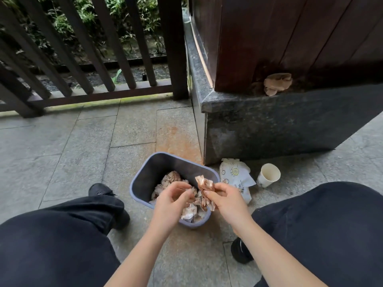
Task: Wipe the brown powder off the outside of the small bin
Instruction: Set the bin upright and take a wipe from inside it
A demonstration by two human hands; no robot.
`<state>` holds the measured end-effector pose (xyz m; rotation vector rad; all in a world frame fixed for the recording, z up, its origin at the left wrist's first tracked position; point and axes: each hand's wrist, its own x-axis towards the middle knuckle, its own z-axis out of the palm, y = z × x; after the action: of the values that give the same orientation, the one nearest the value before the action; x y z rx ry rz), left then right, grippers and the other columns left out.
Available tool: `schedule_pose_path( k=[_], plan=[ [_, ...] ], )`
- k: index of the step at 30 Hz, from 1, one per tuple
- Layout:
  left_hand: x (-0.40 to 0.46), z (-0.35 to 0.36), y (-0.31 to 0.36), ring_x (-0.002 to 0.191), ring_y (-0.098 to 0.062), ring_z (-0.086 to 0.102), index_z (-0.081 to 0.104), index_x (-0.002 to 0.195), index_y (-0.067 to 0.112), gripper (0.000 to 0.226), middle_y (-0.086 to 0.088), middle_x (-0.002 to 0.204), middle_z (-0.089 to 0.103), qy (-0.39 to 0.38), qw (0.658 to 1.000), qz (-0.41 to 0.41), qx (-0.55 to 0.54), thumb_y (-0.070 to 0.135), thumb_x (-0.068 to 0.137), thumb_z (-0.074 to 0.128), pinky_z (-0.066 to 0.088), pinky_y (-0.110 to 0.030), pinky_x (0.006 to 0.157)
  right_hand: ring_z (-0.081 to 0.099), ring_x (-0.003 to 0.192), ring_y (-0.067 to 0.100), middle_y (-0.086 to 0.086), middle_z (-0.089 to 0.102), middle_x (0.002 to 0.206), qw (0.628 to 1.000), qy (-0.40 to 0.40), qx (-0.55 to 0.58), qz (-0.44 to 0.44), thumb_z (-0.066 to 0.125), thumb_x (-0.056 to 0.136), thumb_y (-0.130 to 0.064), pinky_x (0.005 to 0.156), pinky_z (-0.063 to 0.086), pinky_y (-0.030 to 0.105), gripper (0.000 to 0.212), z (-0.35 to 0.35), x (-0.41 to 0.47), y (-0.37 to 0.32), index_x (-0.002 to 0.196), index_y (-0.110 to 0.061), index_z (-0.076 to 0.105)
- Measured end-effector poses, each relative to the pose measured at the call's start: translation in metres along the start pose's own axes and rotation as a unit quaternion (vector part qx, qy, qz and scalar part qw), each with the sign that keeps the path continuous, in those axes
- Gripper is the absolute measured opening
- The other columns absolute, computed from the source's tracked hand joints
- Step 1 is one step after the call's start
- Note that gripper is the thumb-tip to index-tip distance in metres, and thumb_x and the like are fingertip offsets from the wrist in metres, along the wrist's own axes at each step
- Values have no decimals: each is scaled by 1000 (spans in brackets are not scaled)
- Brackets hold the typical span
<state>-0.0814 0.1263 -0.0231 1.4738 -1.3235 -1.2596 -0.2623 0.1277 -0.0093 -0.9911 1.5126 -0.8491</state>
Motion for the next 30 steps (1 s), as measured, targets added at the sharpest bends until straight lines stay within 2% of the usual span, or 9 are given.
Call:
schedule_pose_path(
  k=[4, 6, 11, 14, 18, 20, 24, 27, 30],
  plan=[
    [-7, 7, -2, 80, -20, 74, 77, 89, 21, 5, -3, 85, 77, 5, 995, -76, -61, 21, 89, 72, 57, -36, 73, 67, 83, -5, -12, 74, 90, 994, -38, -101, -33, 70, 89, -17, 70, 49, 7, 13, 14, 10, -8, 100, -22, 74],
    [-6, 8, -6, 82, -20, 75, 78, 93, 18, 7, -3, 86, 78, 30, 991, -107, -78, 21, 89, 73, 58, -37, 76, 67, 88, -1, -8, 75, 93, 986, -41, -150, -59, 67, 90, -15, 77, 51, 11, 14, 18, 13, -8, 100, -17, 76],
    [-4, 14, -10, 88, -19, 74, 77, 99, 14, 11, -4, 97, 77, 60, 974, -161, -147, 13, 90, 71, 57, -28, 68, 69, 87, 1, -4, 76, 94, 985, -40, -149, -71, 71, 87, -13, 81, 55, 16, 15, 27, 14, -3, 101, -13, 76],
    [-2, 14, -13, 88, -17, 74, 78, 98, 14, 13, 0, 97, 77, 71, 973, -160, -148, 8, 90, 70, 56, -24, 68, 69, 87, 1, -5, 75, 93, 989, -40, -131, -54, 73, 85, -12, 81, 56, 18, 15, 31, 18, -1, 100, -13, 74],
    [2, 13, -15, 81, -13, 74, 80, 89, 21, 13, 4, 88, 78, 84, 982, -130, -110, 11, 88, 71, 53, -19, 62, 69, 81, 1, -6, 74, 87, 989, -1, -130, -68, 73, 84, -10, 72, 54, 12, 10, 35, 24, -1, 93, -15, 72],
    [6, 11, -16, 80, -12, 73, 80, 86, 22, 11, 4, 85, 78, 87, 986, -114, -81, 15, 88, 72, 52, -22, 62, 68, 82, 1, -7, 73, 86, 989, 6, -126, -77, 73, 84, -11, 72, 54, 14, 11, 34, 26, -1, 92, -17, 71],
    [13, 5, -18, 81, -7, 71, 78, 83, 21, 10, 7, 83, 76, 102, 991, -78, -25, 16, 88, 70, 54, -29, 72, 67, 80, -3, -11, 72, 83, 989, 19, -116, -91, 73, 85, -14, 70, 54, 14, 12, 29, 30, -3, 89, -25, 70],
    [16, 1, -11, 80, -9, 69, 75, 82, 15, 9, 2, 85, 76, 121, 986, -80, -88, 12, 88, 70, 52, -28, 74, 64, 83, -6, -15, 71, 85, 987, 47, -112, -102, 73, 86, -18, 72, 47, 10, 13, 18, 35, -5, 89, -30, 69],
    [19, -6, 1, 84, -13, 69, 75, 77, 19, 7, 0, 90, 76, 104, 973, -110, -174, 17, 81, 70, 51, -29, 74, 61, 98, -7, -19, 68, 104, 989, 10, -118, -89, 72, 86, -26, 79, 44, 11, 20, 10, 37, -7, 103, -35, 68]
  ],
)
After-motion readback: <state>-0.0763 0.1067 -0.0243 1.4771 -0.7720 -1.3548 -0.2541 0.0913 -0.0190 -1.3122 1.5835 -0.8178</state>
